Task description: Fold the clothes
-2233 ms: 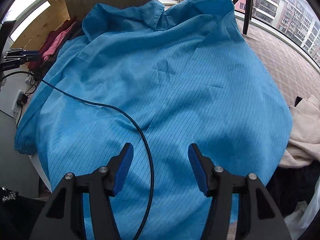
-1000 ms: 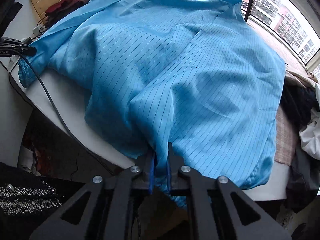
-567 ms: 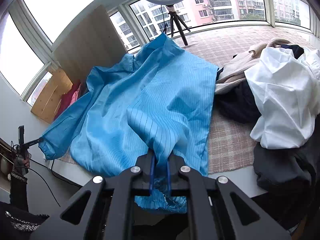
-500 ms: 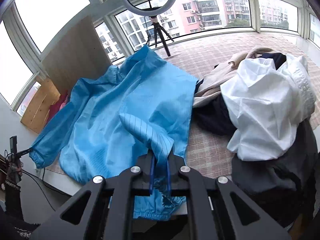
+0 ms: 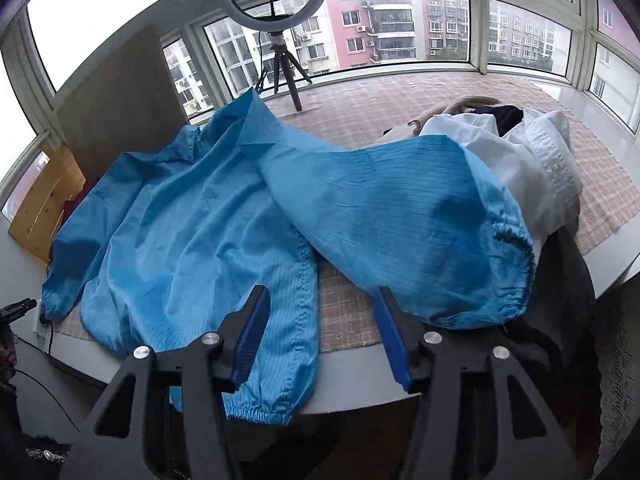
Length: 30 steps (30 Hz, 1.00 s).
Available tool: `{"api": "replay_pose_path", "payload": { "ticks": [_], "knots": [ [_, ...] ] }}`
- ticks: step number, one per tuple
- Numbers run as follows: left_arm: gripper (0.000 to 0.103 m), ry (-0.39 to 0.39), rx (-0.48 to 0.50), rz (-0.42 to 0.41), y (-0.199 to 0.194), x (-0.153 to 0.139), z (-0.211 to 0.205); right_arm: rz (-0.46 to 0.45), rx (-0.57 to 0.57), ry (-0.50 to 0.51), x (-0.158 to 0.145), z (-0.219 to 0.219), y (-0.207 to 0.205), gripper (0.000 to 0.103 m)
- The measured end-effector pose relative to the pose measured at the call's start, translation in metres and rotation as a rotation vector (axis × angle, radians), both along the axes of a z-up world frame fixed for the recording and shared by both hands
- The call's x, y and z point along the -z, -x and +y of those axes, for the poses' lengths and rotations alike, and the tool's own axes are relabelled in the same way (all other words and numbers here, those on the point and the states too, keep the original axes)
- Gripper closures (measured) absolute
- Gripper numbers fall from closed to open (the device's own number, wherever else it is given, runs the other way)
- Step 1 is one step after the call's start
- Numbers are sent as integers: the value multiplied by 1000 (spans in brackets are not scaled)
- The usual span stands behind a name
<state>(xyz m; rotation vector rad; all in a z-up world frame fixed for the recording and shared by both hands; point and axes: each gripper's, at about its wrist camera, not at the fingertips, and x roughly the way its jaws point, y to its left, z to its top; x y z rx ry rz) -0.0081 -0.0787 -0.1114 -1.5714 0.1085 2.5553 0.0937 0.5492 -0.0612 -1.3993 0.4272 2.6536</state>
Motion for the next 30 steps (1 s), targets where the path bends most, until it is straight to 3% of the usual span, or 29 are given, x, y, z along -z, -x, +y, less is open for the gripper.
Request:
{"api": "replay_pose_path", "payload": {
  "ticks": [1,3,9,15,19,22,23,24,25,27,30],
  "knots": [
    [53,-42,51,-31,3,11,17,-33,-32,-7,16,-15,5,50],
    [53,-10,95,-56,8,32,52,-84,-70,-51,44,-36,17,50],
    [53,-18,158,-164,34,74,82,-212,-50,-48,102,-32,43,50],
    [52,-13,189,-191,37,90,85,-264,-58,4,118,-38,27,50],
    [52,-68,229,-213,38,96,92,-290,-97,53,127,-49,23,50],
    [66,-94,279,-207,36,96,105,-276,-134,85,130,-58,24,50],
    [85,-85,291,-196,36,95,109,-262,-144,108,130,-59,24,52],
    [99,-88,298,-196,37,93,111,-248,-154,130,130,-61,24,72],
    [99,-108,297,-202,38,89,111,-240,-161,152,130,-61,25,102],
    [101,-148,282,-192,39,75,106,-193,-177,224,124,-58,26,101],
    [102,-161,257,-125,40,34,92,-61,-161,235,87,-49,25,102]
  ]
}}
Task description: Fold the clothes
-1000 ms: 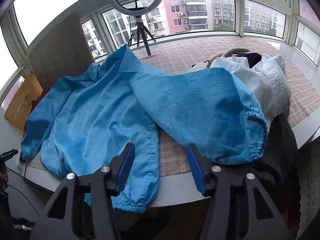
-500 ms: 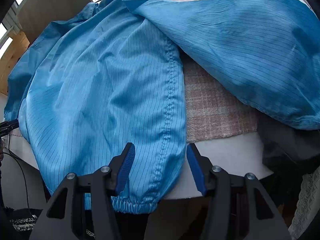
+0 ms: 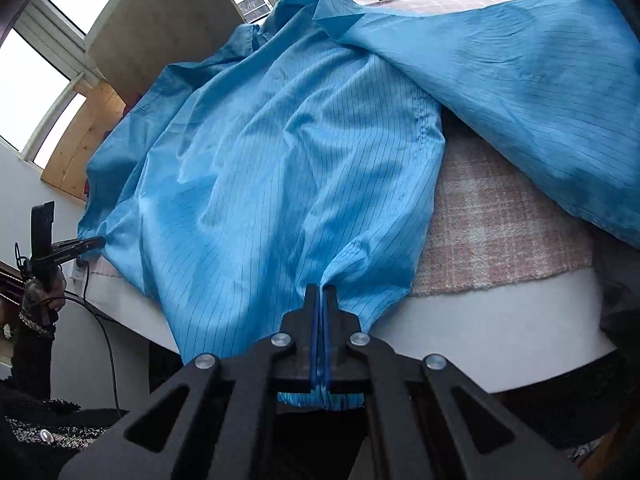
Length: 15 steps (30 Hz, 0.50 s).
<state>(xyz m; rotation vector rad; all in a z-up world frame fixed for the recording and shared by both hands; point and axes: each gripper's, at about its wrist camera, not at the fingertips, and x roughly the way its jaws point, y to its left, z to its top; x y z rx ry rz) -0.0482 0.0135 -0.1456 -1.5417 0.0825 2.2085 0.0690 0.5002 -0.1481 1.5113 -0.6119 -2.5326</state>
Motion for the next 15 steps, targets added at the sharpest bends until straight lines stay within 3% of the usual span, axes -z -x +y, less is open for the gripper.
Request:
{"api": "replay_pose_path", "payload": {
  "ticks": [3,6,8,9,11,13,15],
  "knots": [
    [102,22,-19,79,16,-47,-11,138,60,43,-48,19,1,102],
    [100,88,-45,124,52,-75,-20,218,110,2,-78,42,23,102],
    [88,137,-83,128,86,-70,-14,201,155,-45,-76,50,51,102],
    [74,172,-98,133,103,-63,-11,171,174,-48,-70,59,62,102],
    [72,226,-133,129,128,-49,-7,105,192,-77,-56,73,78,102],
    [72,186,-152,81,131,-38,-10,57,174,-106,-37,76,91,102],
    [67,144,-124,49,110,-30,-5,15,159,-109,-21,76,99,102]
  ]
}}
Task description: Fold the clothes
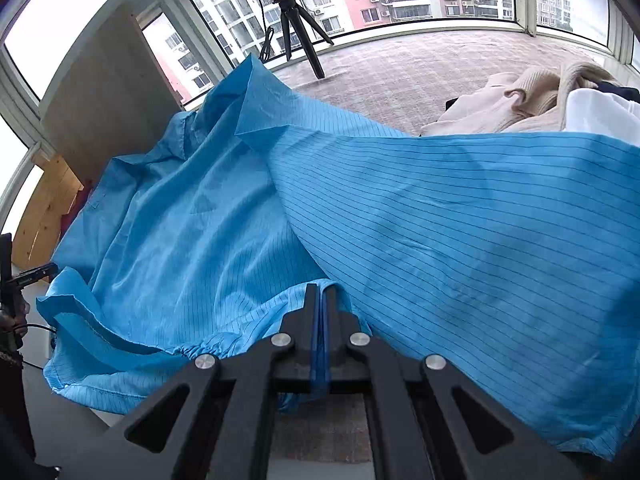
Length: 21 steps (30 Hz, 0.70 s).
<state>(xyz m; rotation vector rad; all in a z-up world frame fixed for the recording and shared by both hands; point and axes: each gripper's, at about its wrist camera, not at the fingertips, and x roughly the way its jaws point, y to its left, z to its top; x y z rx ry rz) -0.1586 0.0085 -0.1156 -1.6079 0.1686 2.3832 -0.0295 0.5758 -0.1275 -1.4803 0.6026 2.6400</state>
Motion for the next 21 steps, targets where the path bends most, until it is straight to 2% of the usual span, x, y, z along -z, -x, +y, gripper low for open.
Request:
{"api": "replay_pose_path", "payload": {
  "ticks": [2,5,9,14,16,17,18,21],
  "knots": [
    [58,-47,24,-34,-24,8,3,-20,-7,14,11,1,-1,102],
    [55,-134,28,-102,-56,27,6,-39,-5,26,21,4,0,102],
    [55,-117,75,-152,-73,56,32,-66,-9,37,27,7,3,101],
    [52,-90,133,-202,-68,86,75,-84,-45,4,30,-2,8,101],
    [52,-85,120,-195,-62,91,81,-88,-52,1,31,-4,9,101],
    [60,-81,109,-190,-58,93,82,-90,-54,-2,31,-4,8,101],
    [83,-91,96,-195,-56,92,80,-92,-57,-4,31,-5,7,101],
    [87,-95,81,-157,-65,75,69,-84,-59,-15,27,-8,1,101]
  ]
}}
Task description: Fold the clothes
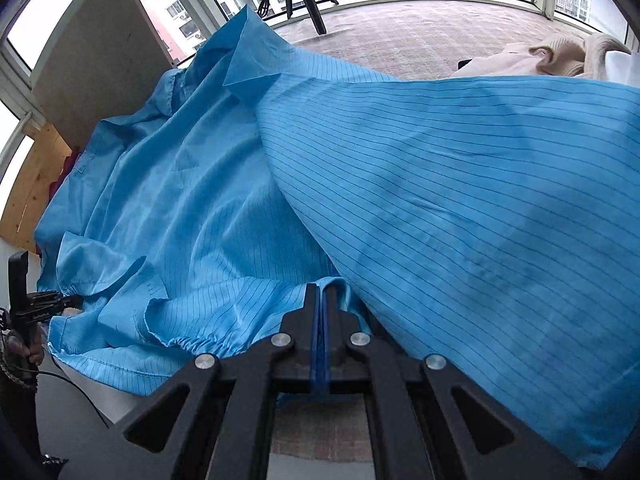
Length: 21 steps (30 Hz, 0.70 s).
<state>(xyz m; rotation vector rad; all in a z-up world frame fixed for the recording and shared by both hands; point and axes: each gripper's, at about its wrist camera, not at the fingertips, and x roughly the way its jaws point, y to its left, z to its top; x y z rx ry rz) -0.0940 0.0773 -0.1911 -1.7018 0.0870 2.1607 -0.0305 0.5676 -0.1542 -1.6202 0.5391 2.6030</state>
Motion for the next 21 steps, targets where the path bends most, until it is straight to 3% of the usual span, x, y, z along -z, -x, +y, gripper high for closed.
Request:
{"api": "replay_pose_path", "payload": {
  "ticks": [6,9,13,15,17,19,21],
  "knots": [
    [88,-8,-50,56,-72,-68,-67,70,-15,-4,-43,-20,-44,101],
    [88,-9,-109,36,-112,-83,-108,87,-28,-11,-60,-38,-82,101],
    [88,-6,-133,-88,-152,-41,-117,-15,-29,-52,-36,-60,-122,102],
    [85,25,-101,-175,-166,-4,-113,-104,-24,-75,-10,-63,-131,102],
    [88,107,-84,-231,-170,25,-109,-193,-17,-95,15,-64,-136,101],
    [88,95,-82,-249,-172,27,-114,-242,-24,-71,18,-61,-136,100],
    [83,84,-75,-224,-175,14,-122,-205,-51,-92,-5,-61,-136,96]
  ]
}}
